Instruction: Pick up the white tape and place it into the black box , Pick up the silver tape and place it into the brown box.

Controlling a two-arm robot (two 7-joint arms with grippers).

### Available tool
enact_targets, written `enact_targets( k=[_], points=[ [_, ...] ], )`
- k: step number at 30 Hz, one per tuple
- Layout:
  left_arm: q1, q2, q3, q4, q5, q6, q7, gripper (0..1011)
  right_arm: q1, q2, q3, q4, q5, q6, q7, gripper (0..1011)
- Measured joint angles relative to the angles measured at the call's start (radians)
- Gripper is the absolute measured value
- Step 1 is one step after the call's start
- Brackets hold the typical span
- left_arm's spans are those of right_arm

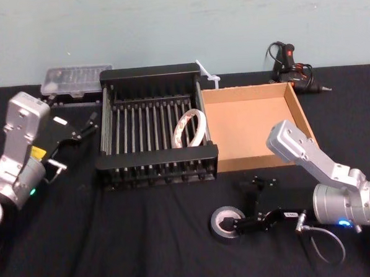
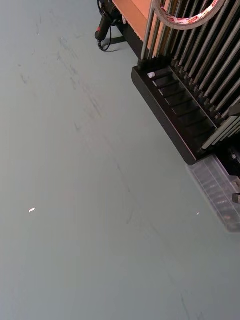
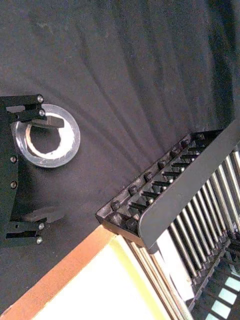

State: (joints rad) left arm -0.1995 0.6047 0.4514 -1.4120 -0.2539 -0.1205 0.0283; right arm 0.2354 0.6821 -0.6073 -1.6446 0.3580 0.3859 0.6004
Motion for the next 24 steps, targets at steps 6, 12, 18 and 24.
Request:
enact_targets(
  k=[6, 12, 18, 24],
  points=[
    [0.000, 0.000, 0.000, 0.000, 0.000, 0.000, 0.000, 1001, 0.008, -0.012, -0.005, 0.016, -0.006, 0.002, -0.002, 1002],
    [0.000, 0.000, 0.000, 0.000, 0.000, 0.000, 0.000, 1001, 0.017, -0.022, -0.011, 0.032, -0.012, 0.007, -0.003, 1002],
    [0.000, 0.000, 0.000, 0.000, 0.000, 0.000, 0.000, 1001, 0.023, -0.028, -0.016, 0.043, -0.018, 0.011, -0.004, 1002],
    [0.000, 0.000, 0.000, 0.000, 0.000, 0.000, 0.000, 1001, 0.026, -0.031, -0.019, 0.047, -0.023, 0.011, -0.002, 1002]
  ],
)
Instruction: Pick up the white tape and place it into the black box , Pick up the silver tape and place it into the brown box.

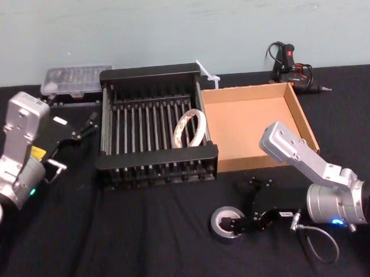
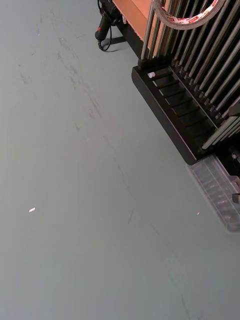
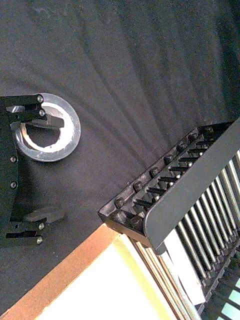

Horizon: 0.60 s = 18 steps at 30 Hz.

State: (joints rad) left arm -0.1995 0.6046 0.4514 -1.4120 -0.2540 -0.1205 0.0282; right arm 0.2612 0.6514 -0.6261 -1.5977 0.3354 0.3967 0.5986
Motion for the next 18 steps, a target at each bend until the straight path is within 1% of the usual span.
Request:
enact_targets(
  k=[13, 15, 18],
  points=[
    [0.000, 0.000, 0.000, 0.000, 0.000, 0.000, 0.000, 1001, 0.000, 0.001, 0.000, 0.000, 0.000, -0.001, 0.001, 1000],
    [0.000, 0.000, 0.000, 0.000, 0.000, 0.000, 0.000, 1001, 0.000, 0.001, 0.000, 0.000, 0.000, -0.001, 0.001, 968],
    [0.000, 0.000, 0.000, 0.000, 0.000, 0.000, 0.000, 1001, -0.001, 0.001, 0.000, 0.000, 0.000, -0.001, 0.001, 888]
  ],
)
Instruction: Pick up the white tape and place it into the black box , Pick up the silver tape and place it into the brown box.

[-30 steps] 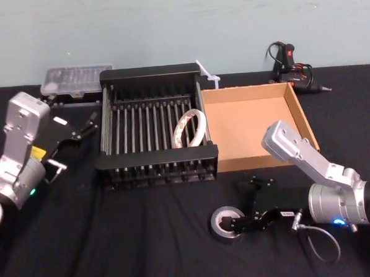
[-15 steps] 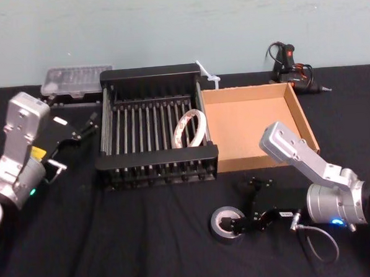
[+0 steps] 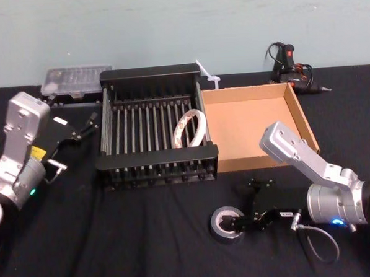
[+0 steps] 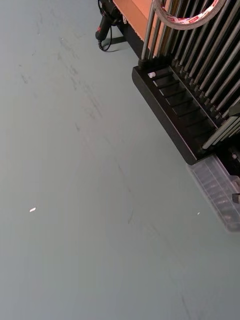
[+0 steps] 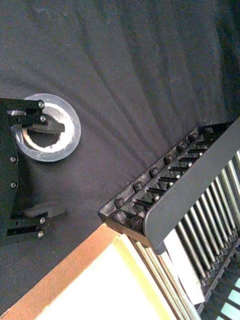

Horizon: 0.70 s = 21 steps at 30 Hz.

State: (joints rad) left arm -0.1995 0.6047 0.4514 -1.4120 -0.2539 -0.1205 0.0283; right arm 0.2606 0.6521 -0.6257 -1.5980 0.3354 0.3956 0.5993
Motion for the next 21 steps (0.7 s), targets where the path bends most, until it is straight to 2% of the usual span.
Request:
enact_targets(
  k=[6, 9, 13, 14, 19, 21],
  points=[
    [0.000, 0.000, 0.000, 0.000, 0.000, 0.000, 0.000, 1001, 0.000, 0.000, 0.001, -0.001, 0.000, 0.000, 0.000, 748],
    [0.000, 0.000, 0.000, 0.000, 0.000, 0.000, 0.000, 1001, 0.000, 0.000, 0.001, -0.001, 0.000, 0.000, 0.000, 620],
    [0.000, 0.000, 0.000, 0.000, 0.000, 0.000, 0.000, 1001, 0.000, 0.000, 0.001, -0.001, 0.001, 0.000, 0.000, 531],
    [0.000, 0.000, 0.000, 0.000, 0.000, 0.000, 0.000, 1001, 0.000, 0.000, 0.001, -0.001, 0.001, 0.000, 0.000, 473],
    [0.000, 0.000, 0.000, 0.000, 0.000, 0.000, 0.000, 1001, 0.000, 0.000, 0.001, -0.001, 0.001, 0.000, 0.000, 329],
    [0.000, 0.000, 0.000, 0.000, 0.000, 0.000, 0.000, 1001, 0.000, 0.000, 0.001, -0.001, 0.001, 0.000, 0.000, 243]
  ],
)
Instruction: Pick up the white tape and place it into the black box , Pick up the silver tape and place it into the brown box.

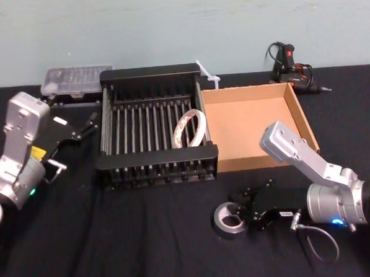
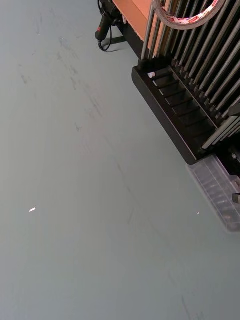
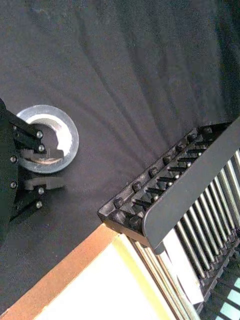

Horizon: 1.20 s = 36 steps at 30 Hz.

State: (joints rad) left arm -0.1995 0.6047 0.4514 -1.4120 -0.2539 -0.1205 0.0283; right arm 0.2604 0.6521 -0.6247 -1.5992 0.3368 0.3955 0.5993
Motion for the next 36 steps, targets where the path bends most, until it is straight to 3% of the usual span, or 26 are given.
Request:
enact_targets(
  k=[4, 21, 27, 36],
  points=[
    [0.000, 0.000, 0.000, 0.000, 0.000, 0.000, 0.000, 1001, 0.000, 0.000, 0.000, 0.000, 0.000, 0.000, 0.000, 138],
    [0.000, 0.000, 0.000, 0.000, 0.000, 0.000, 0.000, 1001, -0.004, 0.007, 0.009, -0.005, 0.015, 0.000, 0.007, 135],
    [0.000, 0.000, 0.000, 0.000, 0.000, 0.000, 0.000, 1001, -0.010, 0.016, 0.038, -0.021, 0.043, 0.000, -0.002, 135],
    [0.000, 0.000, 0.000, 0.000, 0.000, 0.000, 0.000, 1001, -0.008, 0.010, 0.105, -0.023, 0.080, -0.003, -0.068, 135]
  ],
)
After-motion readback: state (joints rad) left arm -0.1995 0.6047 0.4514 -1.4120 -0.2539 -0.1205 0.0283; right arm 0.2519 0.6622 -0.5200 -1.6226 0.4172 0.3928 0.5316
